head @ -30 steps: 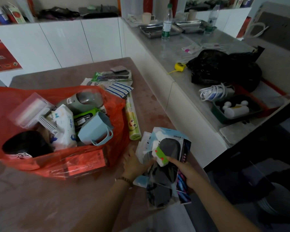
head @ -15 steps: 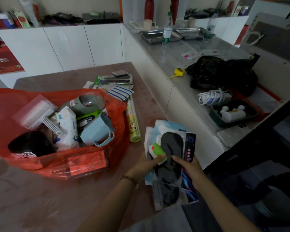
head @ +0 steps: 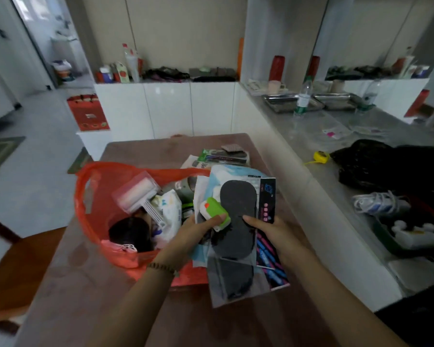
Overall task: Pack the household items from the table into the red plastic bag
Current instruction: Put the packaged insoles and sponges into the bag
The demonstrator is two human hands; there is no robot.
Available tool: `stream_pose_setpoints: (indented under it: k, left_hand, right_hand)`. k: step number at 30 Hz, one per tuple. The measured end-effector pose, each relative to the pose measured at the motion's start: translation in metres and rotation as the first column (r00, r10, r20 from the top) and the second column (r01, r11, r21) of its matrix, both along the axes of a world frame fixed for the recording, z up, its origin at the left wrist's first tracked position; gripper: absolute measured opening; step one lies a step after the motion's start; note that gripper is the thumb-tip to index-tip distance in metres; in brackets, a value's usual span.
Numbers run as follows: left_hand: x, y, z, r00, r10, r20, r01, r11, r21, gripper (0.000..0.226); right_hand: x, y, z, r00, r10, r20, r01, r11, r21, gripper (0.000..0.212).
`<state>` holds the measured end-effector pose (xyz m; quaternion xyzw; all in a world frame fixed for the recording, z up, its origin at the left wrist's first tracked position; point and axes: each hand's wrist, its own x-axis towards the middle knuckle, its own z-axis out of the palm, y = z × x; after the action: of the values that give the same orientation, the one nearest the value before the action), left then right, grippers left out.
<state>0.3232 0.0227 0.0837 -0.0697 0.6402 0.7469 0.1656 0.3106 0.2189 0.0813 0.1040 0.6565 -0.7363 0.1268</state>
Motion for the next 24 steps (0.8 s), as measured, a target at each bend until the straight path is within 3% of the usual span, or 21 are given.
stream_pose_setpoints:
  k: [3,5,8,10,11,13,15,17,19,20,21,23,24]
  left_hand:
    - [-0.006,-0.049,0.013,0.996,0.085,-0.008,-0.085,0.991,-0.106,0.039]
    - [-0.014,-0.074,0.022,0.991,0.125,-0.044,-0.132,0.964,-0.229,0.024]
    - [-0.031,-0.109,0.022,0.988,0.143,-0.055,-0.151,0.861,-0.486,0.052]
    - [-0.039,-0.123,0.019,0.995,0.08,-0.055,-0.095,0.692,-0.715,0.077]
    - [-0.042,-0.127,0.018,0.996,0.013,-0.085,-0.076,0.603,-0.794,0.077]
    - [-0.04,-0.13,0.028,0.955,-0.09,-0.282,-0.193,0.531,-0.825,0.063]
    - [-0.033,-0.14,0.044,0.798,-0.171,-0.577,-0.445,0.479,-0.757,0.051]
    - [-0.027,-0.157,0.058,0.645,-0.237,-0.727,-0.697,0.208,-0.686,0.059]
    - [-0.021,-0.181,0.069,0.774,-0.067,-0.63,-0.633,-0.037,-0.773,0.076]
    - [-0.021,-0.196,0.067,0.853,0.07,-0.517,-0.516,-0.034,-0.856,0.075]
    - [-0.021,-0.209,0.066,0.899,0.159,-0.407,-0.419,0.05,-0.907,0.061]
    - [-0.023,-0.225,0.062,0.944,0.084,-0.318,-0.326,0.37,-0.87,0.029]
    - [-0.024,-0.227,0.059,0.94,0.016,-0.34,-0.303,0.5,-0.812,0.031]
  right_hand:
    - [-0.015,-0.056,-0.001,0.996,0.051,0.069,-0.047,0.997,-0.054,0.036]
    - [-0.025,-0.087,-0.005,0.989,0.07,0.13,-0.063,0.996,-0.059,0.031]
    - [-0.037,-0.124,-0.016,0.975,0.025,0.219,-0.013,0.998,-0.054,0.035]
    - [-0.044,-0.141,-0.023,0.973,-0.04,0.229,0.05,0.998,-0.035,0.043]
    - [-0.046,-0.147,-0.023,0.97,-0.07,0.234,0.081,0.996,-0.041,0.04]
    - [-0.051,-0.158,-0.022,0.957,-0.118,0.264,0.143,0.987,-0.076,0.028]
    - [-0.055,-0.164,-0.018,0.95,-0.128,0.286,0.163,0.981,-0.101,0.025]
    - [-0.059,-0.168,-0.017,0.944,-0.165,0.285,0.197,0.977,-0.086,0.033]
    - [-0.062,-0.173,-0.019,0.937,-0.195,0.29,0.226,0.971,-0.078,0.038]
    - [-0.064,-0.176,-0.022,0.931,-0.208,0.301,0.24,0.968,-0.072,0.041]
    - [-0.065,-0.179,-0.025,0.923,-0.227,0.31,0.259,0.964,-0.065,0.047]
    - [-0.068,-0.189,-0.028,0.909,-0.263,0.323,0.297,0.953,-0.059,0.056]
    - [-0.068,-0.197,-0.027,0.899,-0.297,0.321,0.33,0.943,-0.052,0.056]
